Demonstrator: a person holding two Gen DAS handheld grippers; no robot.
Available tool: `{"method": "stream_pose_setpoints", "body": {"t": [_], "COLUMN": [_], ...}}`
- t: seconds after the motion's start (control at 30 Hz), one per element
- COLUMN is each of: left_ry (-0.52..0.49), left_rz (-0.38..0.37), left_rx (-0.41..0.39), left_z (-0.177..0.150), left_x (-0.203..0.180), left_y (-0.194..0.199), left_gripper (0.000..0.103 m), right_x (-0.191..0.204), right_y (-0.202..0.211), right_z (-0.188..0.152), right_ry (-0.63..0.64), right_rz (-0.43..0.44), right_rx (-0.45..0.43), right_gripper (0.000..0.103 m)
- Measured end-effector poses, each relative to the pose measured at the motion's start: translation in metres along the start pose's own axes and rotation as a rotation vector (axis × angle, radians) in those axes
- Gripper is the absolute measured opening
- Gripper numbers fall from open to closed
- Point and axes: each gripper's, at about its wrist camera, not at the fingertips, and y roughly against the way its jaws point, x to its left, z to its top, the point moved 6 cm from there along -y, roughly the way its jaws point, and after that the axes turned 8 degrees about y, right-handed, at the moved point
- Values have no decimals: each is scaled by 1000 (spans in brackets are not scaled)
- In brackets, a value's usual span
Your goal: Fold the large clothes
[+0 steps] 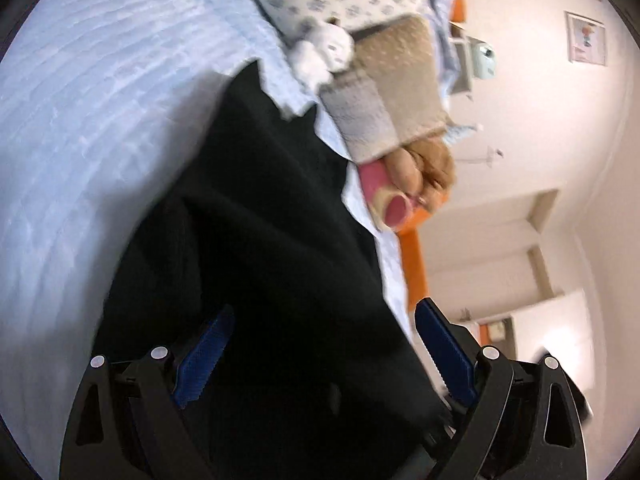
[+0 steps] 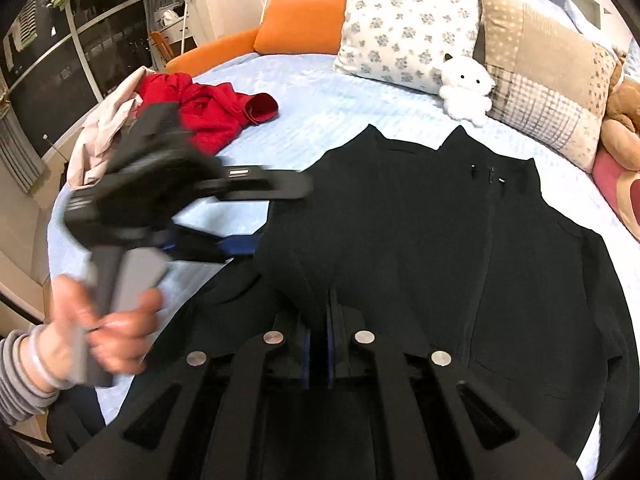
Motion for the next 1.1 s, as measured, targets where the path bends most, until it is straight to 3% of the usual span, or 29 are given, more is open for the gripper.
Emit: {"method": "stream_pose_setpoints", "body": {"t": [0.07,0.17,0.27,0.37,0.43,0.47,0.5,0.53,0.6,0.7,0.87,1.03,1.1], "left_ry": [31,118,211,172,138,138,141,142,142,110,67,66,54], "left_rz": [8,-67,-145,-85,-29,-9,26,34,57,109,163,181,196], "left_rx": [-73,-153,-155,-149,-159,-166,-184,-191,-180,-178,-180,-183,-188], "left_z": [19,45,62,64,63,63,65,67,65,65,64,65,65], "left_x": [12,26,41,51,58,64,70,76,85,93,95,94,95], "left_y": [4,27,42,41,37,37,37,39,41,39,36,37,39], "left_gripper": [93,92,88,80,78,78,77,69,57,41,36,24,18], "right_x": [3,8,17,25,35,39,43,45,42,17,-22,-27,-20], "right_y": [-1,-9,-23,-35,-46,-50,-49,-44,-22,18,68,63,53], "right_z": [-5,-13,-17,-18,-21,-24,-28,-31,-37,-54,-117,-187,-206], "right_ry": [1,12,24,31,61,76,93,106,123,11,-182,-289,-322], "right_rz": [18,46,76,98,111,108,98,86,77,111,94,79,114], "right_rx": [3,17,35,41,72,89,100,88,56,38,75,198,236], "right_gripper": [6,6,6,6,14,34,61,69,68,68,68,70,58]}}
